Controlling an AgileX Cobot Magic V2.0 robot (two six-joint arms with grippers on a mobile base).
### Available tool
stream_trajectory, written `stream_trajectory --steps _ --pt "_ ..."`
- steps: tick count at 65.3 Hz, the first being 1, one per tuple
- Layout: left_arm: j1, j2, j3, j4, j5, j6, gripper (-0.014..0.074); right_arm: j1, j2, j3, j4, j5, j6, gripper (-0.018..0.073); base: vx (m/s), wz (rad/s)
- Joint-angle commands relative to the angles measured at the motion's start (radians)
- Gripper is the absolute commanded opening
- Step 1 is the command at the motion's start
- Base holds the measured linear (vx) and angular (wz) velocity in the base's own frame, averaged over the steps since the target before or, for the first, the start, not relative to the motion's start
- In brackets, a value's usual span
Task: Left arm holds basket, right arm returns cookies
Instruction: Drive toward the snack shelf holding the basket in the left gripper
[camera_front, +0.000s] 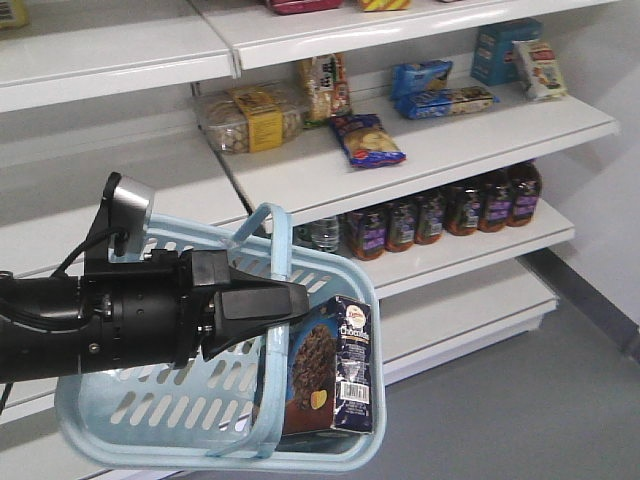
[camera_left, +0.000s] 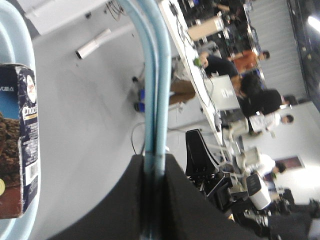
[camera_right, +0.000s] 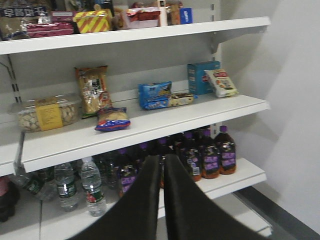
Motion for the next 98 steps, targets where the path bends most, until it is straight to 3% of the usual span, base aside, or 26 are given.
stream_trajectory --steps 1,51,98 --pt "-0.006 -0.03 -0.04 -0.108 0.045 0.014 -0.0003 0.0 -0.009 0.018 -0.01 -0.069 -0.006 -0.0011 0.19 0.55" --pt "-0.006 -0.03 -0.04 -0.107 0.046 0.014 -0.0003 0.0 -0.009 0.018 -0.01 -0.069 -0.006 -0.0011 0.18 0.53" --pt "-0.006 -0.03 -0.04 -0.108 0.046 0.014 -0.0003 0.0 -0.009 0.018 -0.01 -0.069 -0.006 -0.0011 0.14 0.03"
